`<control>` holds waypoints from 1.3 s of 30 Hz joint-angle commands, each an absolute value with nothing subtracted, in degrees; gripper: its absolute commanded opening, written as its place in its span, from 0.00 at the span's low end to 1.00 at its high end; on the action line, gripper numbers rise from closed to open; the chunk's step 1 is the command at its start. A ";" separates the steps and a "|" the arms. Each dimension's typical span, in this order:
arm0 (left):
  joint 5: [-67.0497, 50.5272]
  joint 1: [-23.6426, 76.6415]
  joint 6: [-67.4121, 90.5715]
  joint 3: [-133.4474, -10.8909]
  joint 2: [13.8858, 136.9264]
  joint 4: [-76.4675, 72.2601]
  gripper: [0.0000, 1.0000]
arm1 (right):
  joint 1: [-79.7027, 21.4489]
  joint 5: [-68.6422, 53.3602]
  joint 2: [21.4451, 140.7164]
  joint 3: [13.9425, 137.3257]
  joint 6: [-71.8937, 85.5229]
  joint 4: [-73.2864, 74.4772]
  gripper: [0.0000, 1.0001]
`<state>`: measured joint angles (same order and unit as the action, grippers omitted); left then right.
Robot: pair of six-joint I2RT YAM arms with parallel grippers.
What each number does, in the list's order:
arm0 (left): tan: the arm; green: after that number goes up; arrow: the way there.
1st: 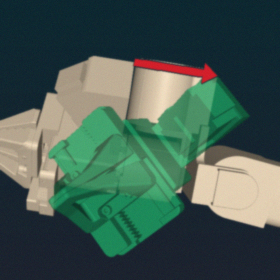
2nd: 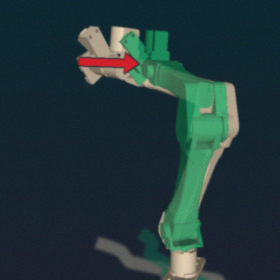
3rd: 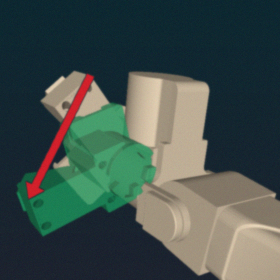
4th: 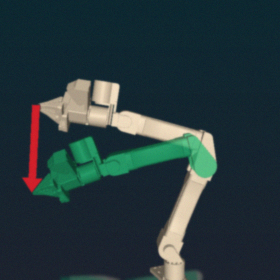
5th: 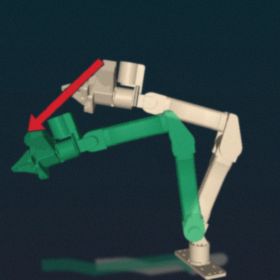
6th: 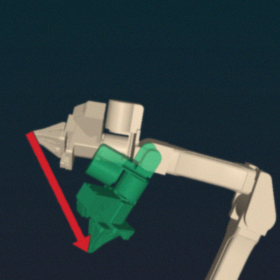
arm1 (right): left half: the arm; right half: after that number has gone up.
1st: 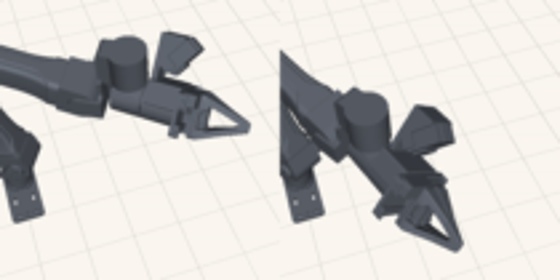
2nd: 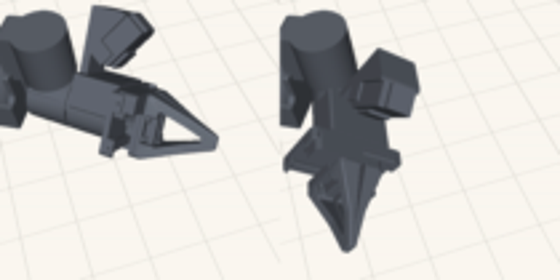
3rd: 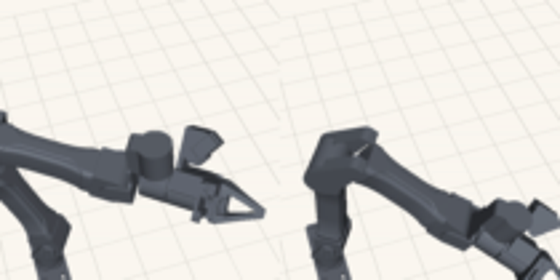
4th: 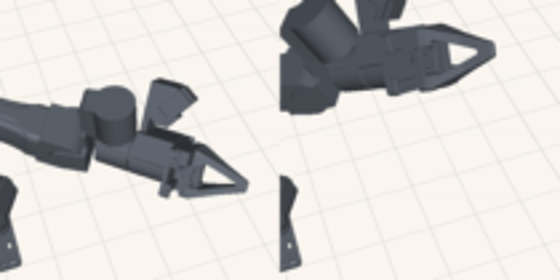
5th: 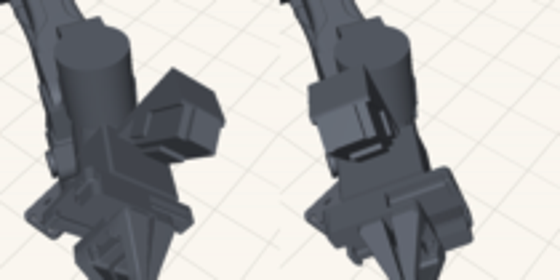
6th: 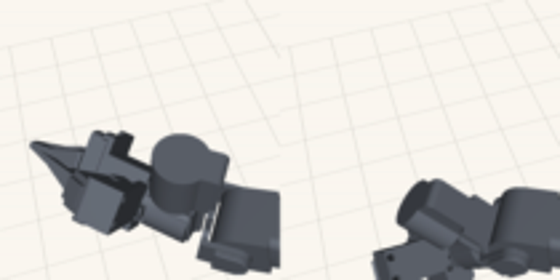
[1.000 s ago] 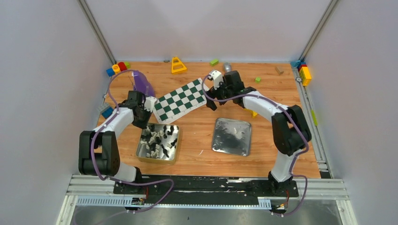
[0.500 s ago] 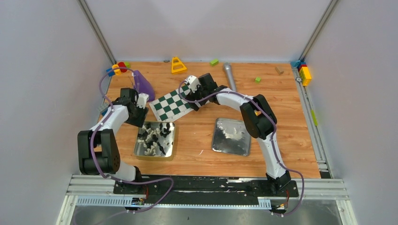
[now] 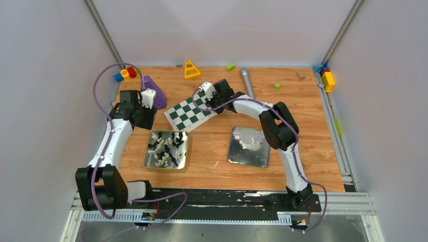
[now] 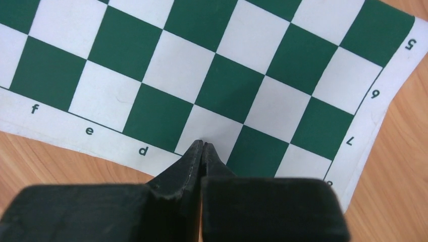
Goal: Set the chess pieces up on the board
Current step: Move the chess piece to the center of the board, then move the lid to the center of the board.
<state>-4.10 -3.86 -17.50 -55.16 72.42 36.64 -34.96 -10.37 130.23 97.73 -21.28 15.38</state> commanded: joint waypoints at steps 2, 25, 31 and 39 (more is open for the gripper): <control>-9.38 -3.95 -19.25 -57.34 69.18 36.12 0.65 | -30.66 -6.15 121.91 89.41 -20.52 22.43 0.00; -10.79 -1.14 -18.45 -55.51 66.44 34.51 0.66 | -41.59 -9.27 102.91 64.67 -23.03 26.45 0.48; -10.33 -0.99 -20.27 -55.79 65.09 35.71 0.67 | -41.31 -0.70 98.59 56.24 -27.82 27.12 0.46; -8.59 -0.88 -23.41 -54.60 63.10 36.18 0.68 | -30.83 1.47 90.67 53.79 -31.90 29.14 0.46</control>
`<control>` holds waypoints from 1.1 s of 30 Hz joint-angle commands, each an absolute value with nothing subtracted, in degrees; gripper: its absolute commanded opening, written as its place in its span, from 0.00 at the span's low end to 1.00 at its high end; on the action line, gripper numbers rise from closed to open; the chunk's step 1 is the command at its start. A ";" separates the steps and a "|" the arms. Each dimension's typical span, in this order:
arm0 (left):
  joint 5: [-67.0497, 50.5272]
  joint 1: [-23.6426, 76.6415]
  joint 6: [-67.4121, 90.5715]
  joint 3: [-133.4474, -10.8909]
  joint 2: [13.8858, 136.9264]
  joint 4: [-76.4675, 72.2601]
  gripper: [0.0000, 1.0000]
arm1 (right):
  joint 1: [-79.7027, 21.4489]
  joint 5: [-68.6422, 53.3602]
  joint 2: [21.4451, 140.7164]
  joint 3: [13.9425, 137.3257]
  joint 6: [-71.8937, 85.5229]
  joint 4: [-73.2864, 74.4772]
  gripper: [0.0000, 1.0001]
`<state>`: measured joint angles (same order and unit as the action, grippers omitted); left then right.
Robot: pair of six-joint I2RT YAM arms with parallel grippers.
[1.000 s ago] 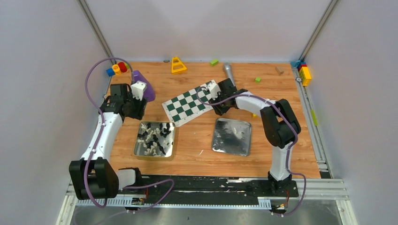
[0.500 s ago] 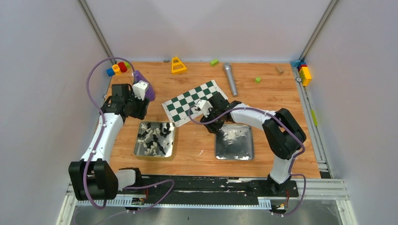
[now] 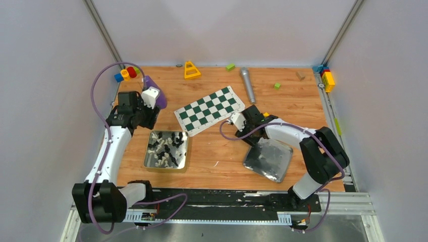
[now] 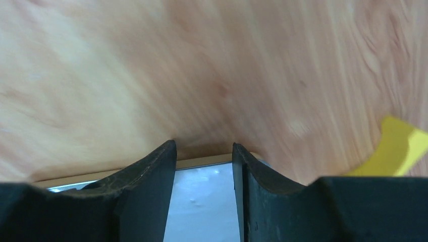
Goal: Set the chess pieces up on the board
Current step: Move the lid to the center of the board, then adjust the chessboard at the center of the board.
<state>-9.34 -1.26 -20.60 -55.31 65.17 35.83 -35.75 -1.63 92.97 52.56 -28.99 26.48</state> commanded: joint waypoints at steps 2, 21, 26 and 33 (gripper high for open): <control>-9.03 -0.80 -23.89 -54.13 62.65 36.19 0.69 | -30.25 -2.16 91.04 57.03 -31.29 28.94 0.49; -11.80 -0.53 -22.82 -53.01 61.12 34.22 0.89 | -30.28 -15.38 127.09 98.00 -24.98 26.49 0.94; -11.82 -0.53 -22.74 -52.82 61.32 33.30 0.89 | -30.17 -18.28 128.32 95.24 -24.42 27.98 0.78; -11.89 -0.53 -23.27 -52.76 61.28 33.11 0.90 | -27.64 -19.38 127.28 91.48 -23.09 30.22 0.30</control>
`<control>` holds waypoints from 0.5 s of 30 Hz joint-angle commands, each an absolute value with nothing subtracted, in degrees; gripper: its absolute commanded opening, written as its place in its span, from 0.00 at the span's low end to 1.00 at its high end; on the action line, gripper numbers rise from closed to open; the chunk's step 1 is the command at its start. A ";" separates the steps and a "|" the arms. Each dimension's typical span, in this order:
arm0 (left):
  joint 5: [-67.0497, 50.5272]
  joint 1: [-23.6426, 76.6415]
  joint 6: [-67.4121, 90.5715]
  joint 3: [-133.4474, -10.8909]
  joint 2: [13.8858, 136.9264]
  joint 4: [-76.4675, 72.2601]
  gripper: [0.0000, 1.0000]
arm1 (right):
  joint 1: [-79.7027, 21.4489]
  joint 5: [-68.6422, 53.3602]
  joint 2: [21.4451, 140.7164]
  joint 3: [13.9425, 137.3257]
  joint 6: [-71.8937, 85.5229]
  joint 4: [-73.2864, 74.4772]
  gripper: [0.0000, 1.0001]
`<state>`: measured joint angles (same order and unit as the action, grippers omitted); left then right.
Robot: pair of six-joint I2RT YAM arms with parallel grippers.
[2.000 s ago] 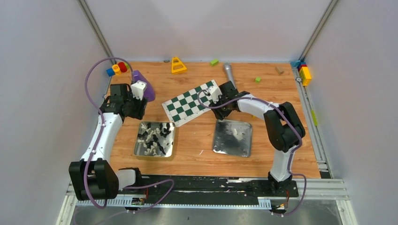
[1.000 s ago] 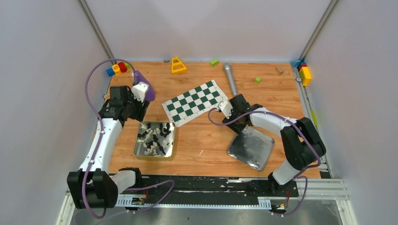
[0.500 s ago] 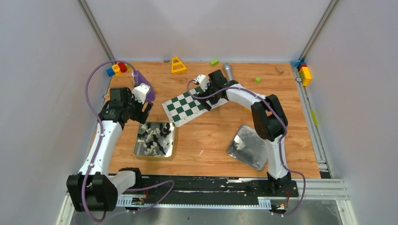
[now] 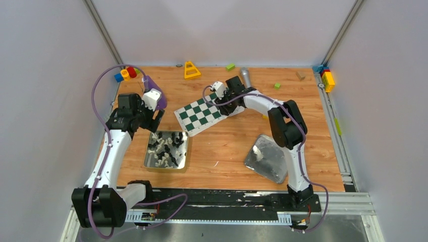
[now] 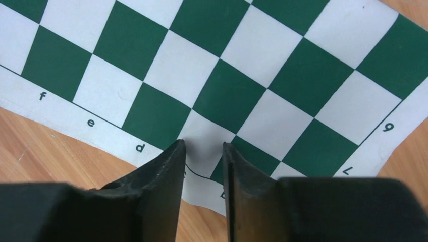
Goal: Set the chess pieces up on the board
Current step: Adjust the chessboard at the center of the board.
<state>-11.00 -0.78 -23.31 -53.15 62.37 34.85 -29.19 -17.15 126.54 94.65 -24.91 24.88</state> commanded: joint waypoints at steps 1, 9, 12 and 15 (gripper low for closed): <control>-11.87 -0.51 -23.41 -52.68 61.20 33.11 0.90 | -27.13 -19.42 126.81 91.15 -22.66 30.28 0.22; -13.18 -0.53 -25.40 -51.63 61.05 32.87 0.90 | -23.34 -20.66 118.91 86.54 -19.80 31.05 0.00; -14.20 1.85 -26.07 -51.91 61.58 32.43 0.90 | -22.71 -22.11 115.57 85.41 -18.15 31.44 0.00; -16.37 4.24 -27.25 -52.36 62.21 31.88 0.88 | -22.34 -24.57 112.24 85.51 -15.48 32.02 0.00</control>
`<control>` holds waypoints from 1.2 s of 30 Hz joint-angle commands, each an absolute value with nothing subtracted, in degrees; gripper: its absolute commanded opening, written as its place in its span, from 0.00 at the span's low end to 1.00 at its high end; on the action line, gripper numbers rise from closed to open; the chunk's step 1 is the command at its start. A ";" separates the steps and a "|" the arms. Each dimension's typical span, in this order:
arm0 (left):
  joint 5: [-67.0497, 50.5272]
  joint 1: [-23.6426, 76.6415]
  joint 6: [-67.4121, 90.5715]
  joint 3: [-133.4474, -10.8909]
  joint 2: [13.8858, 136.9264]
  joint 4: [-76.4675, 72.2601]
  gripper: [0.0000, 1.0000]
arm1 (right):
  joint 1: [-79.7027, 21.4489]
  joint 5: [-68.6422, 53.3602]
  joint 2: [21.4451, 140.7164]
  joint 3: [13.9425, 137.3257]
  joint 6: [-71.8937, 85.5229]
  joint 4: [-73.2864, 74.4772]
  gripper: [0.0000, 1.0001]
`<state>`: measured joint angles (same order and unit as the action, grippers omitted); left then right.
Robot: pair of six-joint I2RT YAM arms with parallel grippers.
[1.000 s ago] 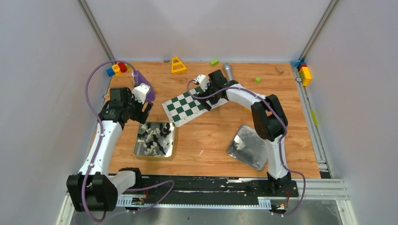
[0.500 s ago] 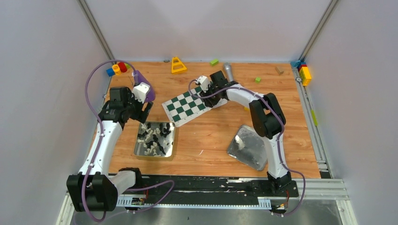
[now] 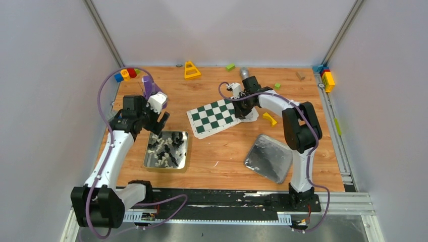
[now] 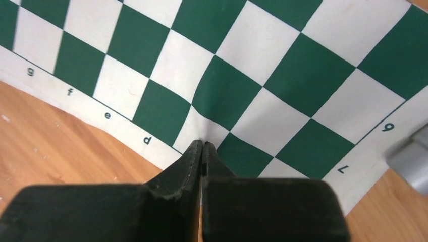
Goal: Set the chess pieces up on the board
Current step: Adjust the chessboard at the center of the board.
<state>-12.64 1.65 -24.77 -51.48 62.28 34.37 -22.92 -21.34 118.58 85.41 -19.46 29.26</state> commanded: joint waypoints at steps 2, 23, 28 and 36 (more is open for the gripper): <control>-17.73 6.48 -28.26 -52.64 62.49 31.10 0.87 | -22.07 -26.36 110.38 86.55 -13.53 32.57 0.00; -15.92 35.72 -36.26 -56.83 81.41 14.41 0.86 | -19.21 -35.46 108.72 96.05 -5.71 42.86 0.00; -12.55 39.62 -35.53 -57.11 86.39 9.22 0.92 | -18.30 -36.82 108.71 96.99 -4.65 43.54 0.00; -6.64 42.37 -32.96 -59.51 93.00 3.33 0.93 | -17.14 -39.55 109.31 99.33 -2.81 44.93 0.00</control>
<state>-10.44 41.10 -34.89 -56.58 91.57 9.89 -17.56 -36.53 110.37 95.77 -4.54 44.31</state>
